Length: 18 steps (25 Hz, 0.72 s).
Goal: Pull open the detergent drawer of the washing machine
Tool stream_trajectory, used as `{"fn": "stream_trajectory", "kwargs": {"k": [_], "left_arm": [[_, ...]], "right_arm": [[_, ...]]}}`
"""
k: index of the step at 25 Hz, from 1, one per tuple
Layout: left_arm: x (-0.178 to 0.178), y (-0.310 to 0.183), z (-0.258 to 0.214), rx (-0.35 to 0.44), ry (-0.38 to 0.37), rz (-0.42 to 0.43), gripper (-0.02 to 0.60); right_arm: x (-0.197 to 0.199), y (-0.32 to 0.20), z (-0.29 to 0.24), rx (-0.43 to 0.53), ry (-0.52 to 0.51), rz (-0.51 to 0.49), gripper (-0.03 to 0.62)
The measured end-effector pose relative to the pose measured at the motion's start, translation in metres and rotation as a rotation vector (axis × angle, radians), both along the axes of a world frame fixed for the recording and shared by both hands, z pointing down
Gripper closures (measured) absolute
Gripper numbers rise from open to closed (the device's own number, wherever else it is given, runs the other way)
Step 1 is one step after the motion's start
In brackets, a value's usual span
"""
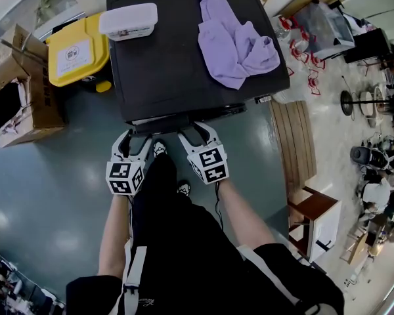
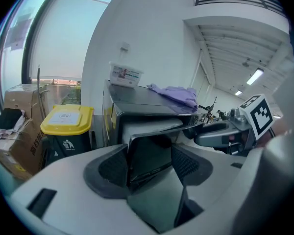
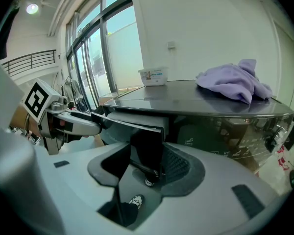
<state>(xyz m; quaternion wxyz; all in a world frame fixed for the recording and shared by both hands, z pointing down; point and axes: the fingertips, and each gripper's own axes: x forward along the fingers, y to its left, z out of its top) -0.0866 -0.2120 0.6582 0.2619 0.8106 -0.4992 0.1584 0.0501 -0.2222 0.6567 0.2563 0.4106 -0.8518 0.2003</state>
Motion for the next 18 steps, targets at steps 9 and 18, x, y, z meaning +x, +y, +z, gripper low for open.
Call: {"fn": "stream_trajectory", "kwargs": {"k": [9,18], "left_arm": [[0.002,0.011,-0.001,0.001,0.005,-0.003,0.300],[0.004,0.021,-0.002,0.004,0.007,-0.003,0.305]], "right_arm": [[0.002,0.011,0.001,-0.010,0.002,0.002,0.388],[0.005,0.020,0.001,-0.007,0.003,0.010,0.388]]}}
